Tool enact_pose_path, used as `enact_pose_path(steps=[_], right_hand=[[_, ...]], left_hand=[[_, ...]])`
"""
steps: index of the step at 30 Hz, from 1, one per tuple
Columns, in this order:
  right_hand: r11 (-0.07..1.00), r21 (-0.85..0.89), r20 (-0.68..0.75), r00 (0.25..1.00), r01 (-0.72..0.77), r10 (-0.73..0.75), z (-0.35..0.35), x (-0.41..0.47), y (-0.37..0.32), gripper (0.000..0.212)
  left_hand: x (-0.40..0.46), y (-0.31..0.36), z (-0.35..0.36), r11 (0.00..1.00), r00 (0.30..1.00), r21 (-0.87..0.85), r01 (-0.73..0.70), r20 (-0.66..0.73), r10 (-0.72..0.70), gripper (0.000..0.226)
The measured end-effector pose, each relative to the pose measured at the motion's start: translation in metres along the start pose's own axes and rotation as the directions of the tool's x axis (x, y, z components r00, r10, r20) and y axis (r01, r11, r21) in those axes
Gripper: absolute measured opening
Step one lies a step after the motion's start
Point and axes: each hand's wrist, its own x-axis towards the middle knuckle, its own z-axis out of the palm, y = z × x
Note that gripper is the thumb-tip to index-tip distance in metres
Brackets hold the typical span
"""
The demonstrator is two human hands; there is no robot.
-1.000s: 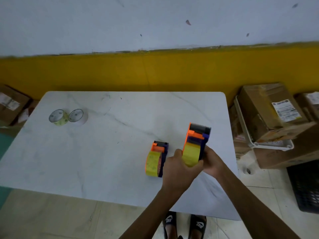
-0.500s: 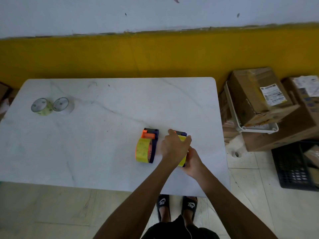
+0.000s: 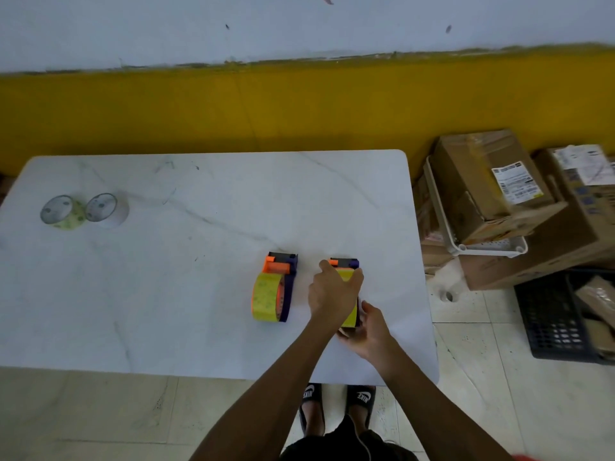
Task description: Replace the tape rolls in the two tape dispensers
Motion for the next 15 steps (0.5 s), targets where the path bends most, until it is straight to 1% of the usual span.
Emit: enact_pose_path(steps=[2, 3, 6, 8, 11, 13, 15], right_hand=[[0.999, -0.011, -0.028, 0.999, -0.043, 0.042, -0.003, -0.003, 0.006, 0.036], [0.997, -0.043, -0.037, 0.997, -0.071, 0.069, -0.005, -0.005, 0.008, 0.042], [0.975, -0.199, -0.056, 0.995, -0.095, 0.086, -0.015, -0.005, 0.012, 0.055], [0.951, -0.294, -0.088, 0.993, -0.096, 0.073, -0.020, -0.005, 0.010, 0.057], [0.915, -0.398, -0.145, 0.989, -0.064, 0.006, -0.022, -0.007, -0.001, 0.051], [0.888, -0.459, -0.184, 0.979, -0.006, -0.089, -0.019, -0.005, -0.009, 0.046], [0.871, -0.490, -0.189, 0.970, 0.042, -0.153, -0.016, -0.005, -0.017, 0.046]], left_hand=[[0.002, -0.003, 0.001, 1.000, 1.000, 0.022, -0.005, 0.011, 0.005, 0.052], [0.002, -0.004, 0.003, 1.000, 1.000, 0.030, -0.006, 0.018, 0.006, 0.054], [0.000, -0.008, 0.008, 1.000, 0.999, 0.027, 0.005, 0.045, -0.006, 0.058], [0.001, -0.009, 0.010, 0.999, 0.999, 0.031, 0.010, 0.047, -0.012, 0.060], [0.001, -0.009, 0.010, 0.999, 0.998, 0.034, 0.017, 0.056, -0.019, 0.062], [0.000, -0.008, 0.010, 0.999, 0.998, 0.035, 0.027, 0.055, -0.029, 0.062], [-0.001, -0.007, 0.010, 0.998, 0.997, 0.036, 0.044, 0.059, -0.047, 0.061]])
